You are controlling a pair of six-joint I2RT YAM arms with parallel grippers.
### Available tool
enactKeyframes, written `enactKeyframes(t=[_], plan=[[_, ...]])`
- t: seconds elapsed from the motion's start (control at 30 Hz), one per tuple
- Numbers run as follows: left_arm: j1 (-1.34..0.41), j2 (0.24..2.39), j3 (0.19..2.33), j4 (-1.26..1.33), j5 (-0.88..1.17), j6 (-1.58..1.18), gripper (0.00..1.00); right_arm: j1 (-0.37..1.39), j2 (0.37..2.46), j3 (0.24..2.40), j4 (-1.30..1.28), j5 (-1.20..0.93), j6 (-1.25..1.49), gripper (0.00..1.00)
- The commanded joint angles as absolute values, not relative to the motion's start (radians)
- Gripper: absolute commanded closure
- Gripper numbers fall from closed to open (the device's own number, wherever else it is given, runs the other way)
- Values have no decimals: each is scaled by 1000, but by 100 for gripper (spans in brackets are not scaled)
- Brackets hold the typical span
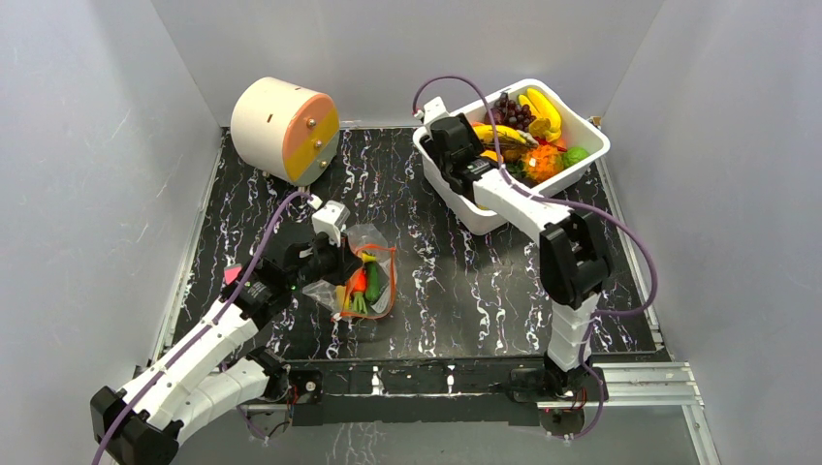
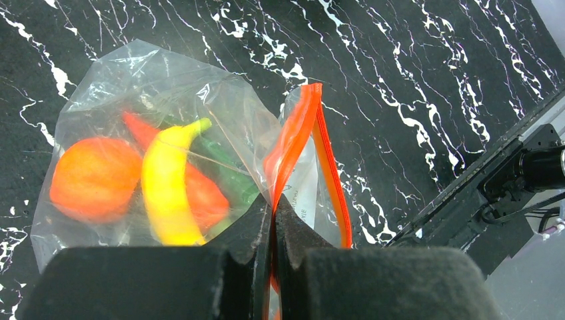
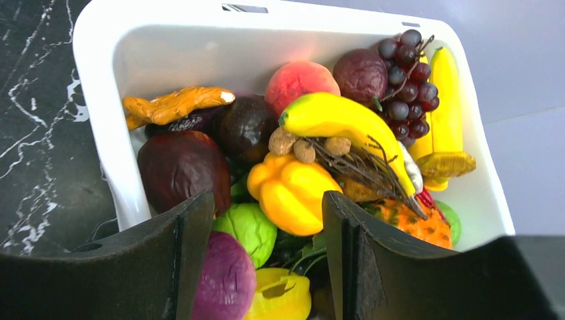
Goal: Place the food in the zip-top bag and seal the zipper
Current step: Pick up the fake fruit from the bin.
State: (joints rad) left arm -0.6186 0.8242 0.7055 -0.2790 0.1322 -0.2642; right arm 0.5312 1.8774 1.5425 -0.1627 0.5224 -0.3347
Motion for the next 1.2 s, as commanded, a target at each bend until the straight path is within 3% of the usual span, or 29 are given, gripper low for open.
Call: enactKeyframes(t=[0.0, 0.27, 1.17], plan=[[-623, 816, 729, -276, 150, -253, 100, 534, 1944, 1659, -119, 571, -441, 40], [-623, 817, 732, -279, 150, -256, 100, 532, 2087, 1806, -148, 671, -579, 39], [-623, 813, 730, -274, 161, -258, 100, 528, 2274, 1921, -13, 798, -829, 44]])
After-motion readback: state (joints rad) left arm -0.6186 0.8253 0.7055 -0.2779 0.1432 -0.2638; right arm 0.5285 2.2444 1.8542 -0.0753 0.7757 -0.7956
